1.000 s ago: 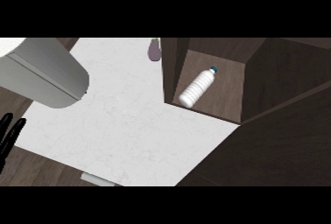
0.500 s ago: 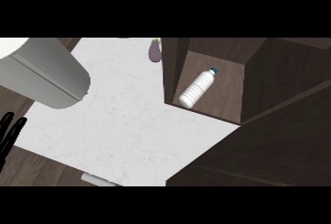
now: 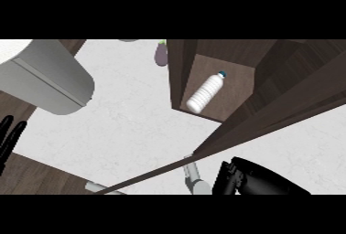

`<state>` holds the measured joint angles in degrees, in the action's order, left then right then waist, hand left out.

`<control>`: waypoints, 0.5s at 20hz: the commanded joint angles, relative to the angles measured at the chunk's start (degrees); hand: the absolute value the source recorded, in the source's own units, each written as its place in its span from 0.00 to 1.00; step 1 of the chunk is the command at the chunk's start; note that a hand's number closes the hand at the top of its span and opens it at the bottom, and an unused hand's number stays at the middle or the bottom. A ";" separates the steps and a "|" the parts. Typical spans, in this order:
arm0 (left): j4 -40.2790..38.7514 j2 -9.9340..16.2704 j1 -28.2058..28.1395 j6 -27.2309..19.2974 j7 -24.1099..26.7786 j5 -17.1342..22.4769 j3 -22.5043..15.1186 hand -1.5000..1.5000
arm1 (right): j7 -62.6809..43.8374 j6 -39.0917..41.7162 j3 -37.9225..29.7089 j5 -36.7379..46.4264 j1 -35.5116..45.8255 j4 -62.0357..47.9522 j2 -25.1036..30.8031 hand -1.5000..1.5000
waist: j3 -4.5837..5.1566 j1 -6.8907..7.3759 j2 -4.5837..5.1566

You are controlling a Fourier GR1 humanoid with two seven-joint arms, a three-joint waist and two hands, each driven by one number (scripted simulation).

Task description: Pick up the bottled water, place it into the cabinet and close the cabinet

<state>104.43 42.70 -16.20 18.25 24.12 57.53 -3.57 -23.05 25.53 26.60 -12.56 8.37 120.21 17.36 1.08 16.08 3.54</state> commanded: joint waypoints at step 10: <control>-2.93 -1.24 -1.06 0.41 0.71 0.39 0.63 0.00 | -8.31 -19.75 -10.61 8.67 30.25 -29.59 -17.11 1.00 | -0.58 -3.08 -1.17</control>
<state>102.27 42.31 -16.59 18.62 24.25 58.13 -2.82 -30.57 11.77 19.61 -7.08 30.53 98.67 4.12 0.56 13.82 2.62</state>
